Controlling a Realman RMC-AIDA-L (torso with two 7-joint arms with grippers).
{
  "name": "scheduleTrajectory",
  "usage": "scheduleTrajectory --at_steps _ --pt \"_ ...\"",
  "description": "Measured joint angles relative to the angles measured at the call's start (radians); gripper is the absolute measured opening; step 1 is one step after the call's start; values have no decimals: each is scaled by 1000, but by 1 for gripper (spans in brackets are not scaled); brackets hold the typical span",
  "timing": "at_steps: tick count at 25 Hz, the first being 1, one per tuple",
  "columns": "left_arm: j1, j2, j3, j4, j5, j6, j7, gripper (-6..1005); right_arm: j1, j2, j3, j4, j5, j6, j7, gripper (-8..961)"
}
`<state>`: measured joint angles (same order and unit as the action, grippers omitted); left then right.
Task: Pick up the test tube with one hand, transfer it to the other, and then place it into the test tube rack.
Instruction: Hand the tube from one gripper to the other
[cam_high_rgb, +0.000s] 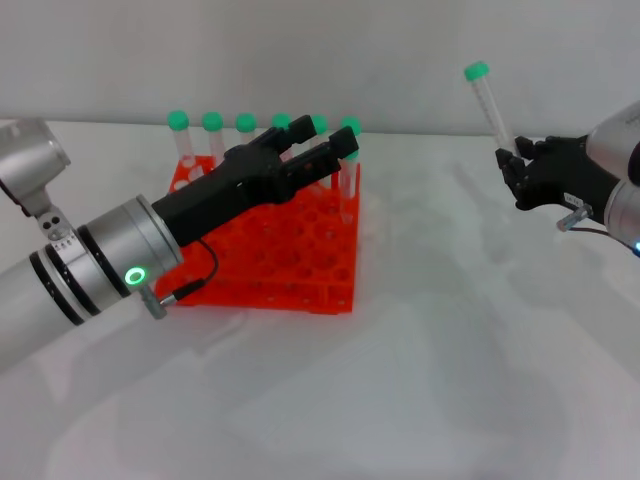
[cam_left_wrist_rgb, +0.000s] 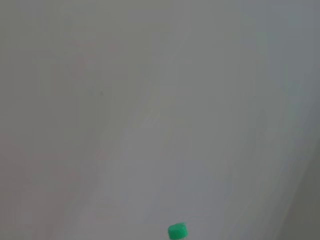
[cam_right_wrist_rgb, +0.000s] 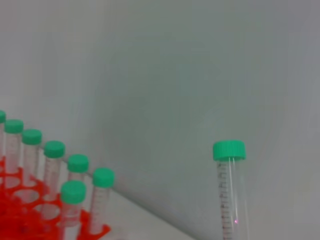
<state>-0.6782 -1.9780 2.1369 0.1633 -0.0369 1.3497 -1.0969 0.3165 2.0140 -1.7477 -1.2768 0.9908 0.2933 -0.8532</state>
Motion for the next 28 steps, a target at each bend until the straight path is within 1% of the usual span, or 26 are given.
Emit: scheduleTrajectory --at_steps 2,4,7,13,16,19,22,25,27,28 --pt "-3 3 -5 2 -1 -1 -22 825 -8 -1 -26 14 9 -57 -3 188" --pt "-5 7 -18 0 -2 -4 -50 825 -14 -2 -40 18 11 -76 -3 188" --pt "-15 19 -27 -5 0 -22 -105 824 -24 -4 -75 19 12 -97 -3 188" --pt "-33 31 -23 -23 2 -46 -154 822 -40 -7 -143 -10 13 -106 -21 187" --pt "-49 35 -23 -38 13 -47 -170 821 -37 -7 -153 -25 14 -90 -45 187" --pt "-61 35 -23 -44 19 -48 -171 820 -6 -7 -112 -17 27 -46 -53 187" --pt "-65 34 -23 -44 24 -48 -167 819 44 -5 -30 11 73 51 -60 187" --pt "-66 35 -23 -46 26 -48 -164 818 94 -4 64 55 176 181 -115 187" --pt "-67 35 -22 -49 26 -48 -157 817 114 -3 125 88 276 267 -196 187" --pt "-67 35 -22 -50 26 -48 -154 817 125 -3 168 117 355 330 -265 187"
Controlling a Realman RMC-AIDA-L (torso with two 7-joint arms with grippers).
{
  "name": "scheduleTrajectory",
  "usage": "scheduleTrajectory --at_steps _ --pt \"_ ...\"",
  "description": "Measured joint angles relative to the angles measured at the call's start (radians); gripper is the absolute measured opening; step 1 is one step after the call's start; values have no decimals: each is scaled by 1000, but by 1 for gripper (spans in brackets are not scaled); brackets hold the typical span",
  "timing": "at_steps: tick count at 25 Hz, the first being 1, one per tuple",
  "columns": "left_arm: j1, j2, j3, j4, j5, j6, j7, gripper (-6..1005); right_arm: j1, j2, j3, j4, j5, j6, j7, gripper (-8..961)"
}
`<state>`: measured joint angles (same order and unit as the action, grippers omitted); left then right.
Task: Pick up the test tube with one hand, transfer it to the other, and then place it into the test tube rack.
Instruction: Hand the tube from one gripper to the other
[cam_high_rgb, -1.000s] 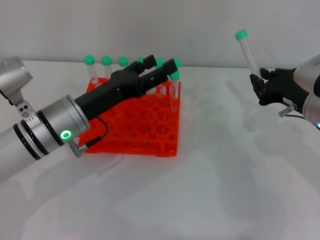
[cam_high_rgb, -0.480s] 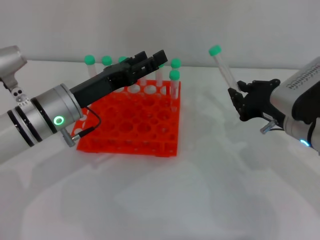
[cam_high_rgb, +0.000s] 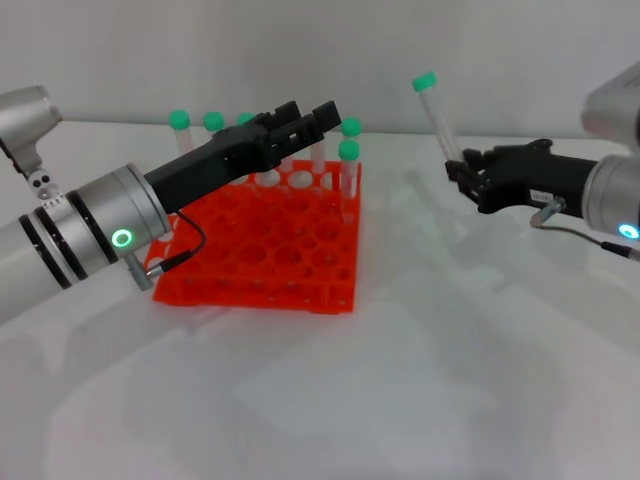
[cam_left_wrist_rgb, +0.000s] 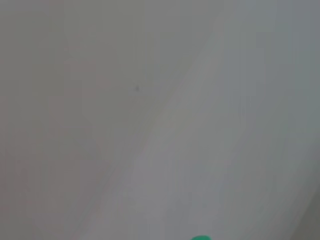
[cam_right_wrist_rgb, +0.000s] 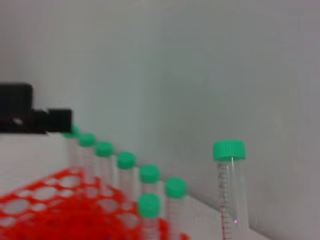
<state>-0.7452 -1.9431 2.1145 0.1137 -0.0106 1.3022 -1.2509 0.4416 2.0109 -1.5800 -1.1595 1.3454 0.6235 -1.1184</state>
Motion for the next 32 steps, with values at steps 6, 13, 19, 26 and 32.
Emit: scheduleTrajectory --at_steps 6,13,19,26,32 --pt "-3 2 -1 0 0 -1 15 815 51 2 200 231 333 299 -360 187" --pt "-40 -5 2 4 54 -28 -7 812 65 9 224 330 427 355 -540 187" --pt "-86 -29 2 7 151 -87 -57 810 65 11 197 332 463 365 -626 187" --pt "-98 -39 -5 9 184 -104 -71 808 45 11 143 334 525 368 -732 187" --pt "-92 -50 -6 22 182 -121 -13 806 42 9 143 356 526 371 -786 187"
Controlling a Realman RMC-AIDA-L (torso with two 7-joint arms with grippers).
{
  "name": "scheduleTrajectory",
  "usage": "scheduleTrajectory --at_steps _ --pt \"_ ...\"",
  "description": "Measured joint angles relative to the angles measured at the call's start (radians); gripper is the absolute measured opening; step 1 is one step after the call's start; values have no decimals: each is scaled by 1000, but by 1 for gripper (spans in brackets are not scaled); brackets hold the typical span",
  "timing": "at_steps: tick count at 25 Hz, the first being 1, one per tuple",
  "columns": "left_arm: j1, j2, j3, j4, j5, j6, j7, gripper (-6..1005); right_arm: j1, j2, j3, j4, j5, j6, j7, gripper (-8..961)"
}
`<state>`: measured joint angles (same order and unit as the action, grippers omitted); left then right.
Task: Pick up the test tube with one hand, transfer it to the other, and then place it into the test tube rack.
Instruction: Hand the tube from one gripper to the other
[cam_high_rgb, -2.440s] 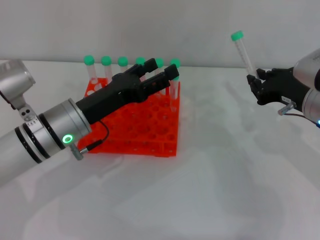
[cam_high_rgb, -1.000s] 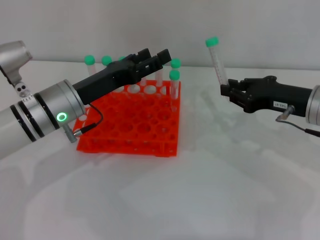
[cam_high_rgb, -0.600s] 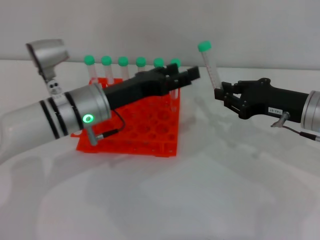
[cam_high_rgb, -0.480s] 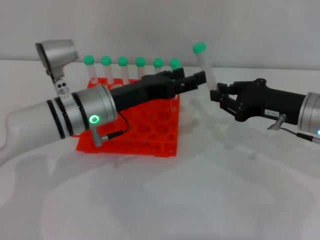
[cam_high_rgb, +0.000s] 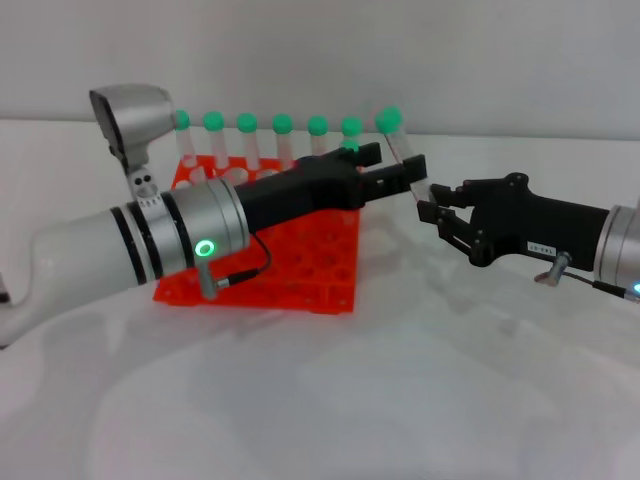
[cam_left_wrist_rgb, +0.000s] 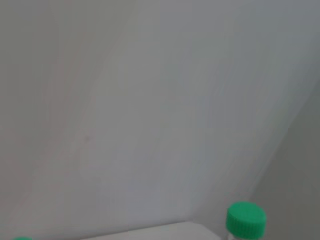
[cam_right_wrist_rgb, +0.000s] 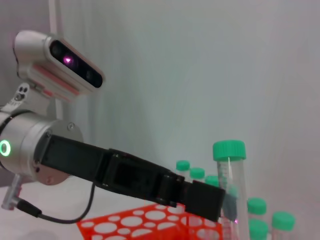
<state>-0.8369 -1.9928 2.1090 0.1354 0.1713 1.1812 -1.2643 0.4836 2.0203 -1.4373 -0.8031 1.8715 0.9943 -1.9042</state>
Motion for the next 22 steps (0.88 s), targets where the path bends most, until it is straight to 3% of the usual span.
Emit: scheduleTrajectory --at_steps 12,18,19,22 --pt "7 -41 -9 1 -3 -23 113 802 0 -4 6 20 6 -5 -27 187" --pt "20 -44 -32 1 -2 -29 125 800 -1 -5 3 22 6 22 -39 187" --pt "22 -44 -36 1 -5 -29 125 595 -2 -4 2 22 6 26 -40 187" --pt "23 -44 -43 1 -3 -29 126 583 -2 -1 -3 26 6 36 -60 187"
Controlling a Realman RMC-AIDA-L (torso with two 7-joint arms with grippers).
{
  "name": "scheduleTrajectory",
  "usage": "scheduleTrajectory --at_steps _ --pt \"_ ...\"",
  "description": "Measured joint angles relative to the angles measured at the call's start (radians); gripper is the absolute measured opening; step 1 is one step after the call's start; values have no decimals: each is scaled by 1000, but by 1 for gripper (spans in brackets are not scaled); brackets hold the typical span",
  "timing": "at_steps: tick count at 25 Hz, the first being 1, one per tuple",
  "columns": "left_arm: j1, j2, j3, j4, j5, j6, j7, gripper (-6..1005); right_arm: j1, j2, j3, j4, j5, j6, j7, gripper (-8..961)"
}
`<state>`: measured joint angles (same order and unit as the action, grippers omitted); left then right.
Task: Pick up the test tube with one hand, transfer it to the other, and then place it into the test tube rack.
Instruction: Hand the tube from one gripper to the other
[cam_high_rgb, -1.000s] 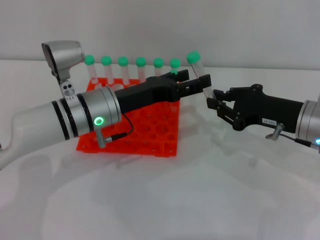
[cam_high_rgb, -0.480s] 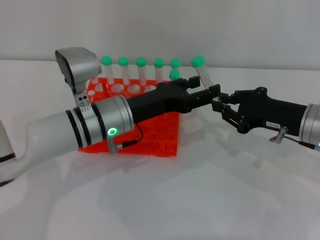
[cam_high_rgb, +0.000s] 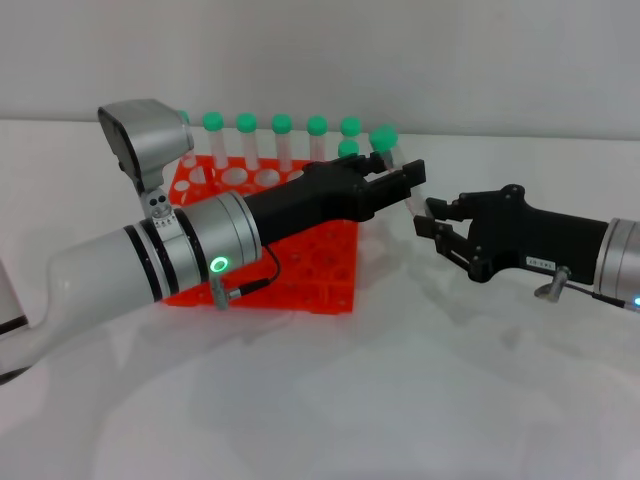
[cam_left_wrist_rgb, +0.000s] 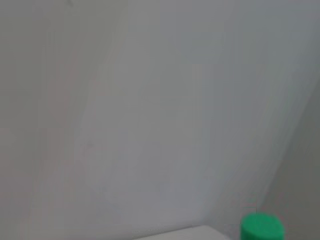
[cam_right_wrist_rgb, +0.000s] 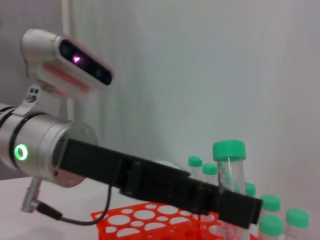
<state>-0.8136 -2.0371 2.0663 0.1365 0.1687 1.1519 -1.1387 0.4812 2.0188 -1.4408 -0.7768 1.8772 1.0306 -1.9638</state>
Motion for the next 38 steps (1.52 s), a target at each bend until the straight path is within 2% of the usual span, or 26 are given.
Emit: scheduleTrajectory --at_steps 14,28,33,38 --pt "-1 -9 4 27 27 0 -2 520 -1 3 0 10 20 -4 -14 186" --pt "9 -10 -16 28 24 0 1 265 -6 3 0 16 33 -5 -41 186" --pt "10 -9 -27 28 26 1 4 207 -10 -2 5 16 31 -6 -49 186" --pt "11 -9 -28 28 26 4 5 208 -13 -4 8 22 26 -8 -41 194"
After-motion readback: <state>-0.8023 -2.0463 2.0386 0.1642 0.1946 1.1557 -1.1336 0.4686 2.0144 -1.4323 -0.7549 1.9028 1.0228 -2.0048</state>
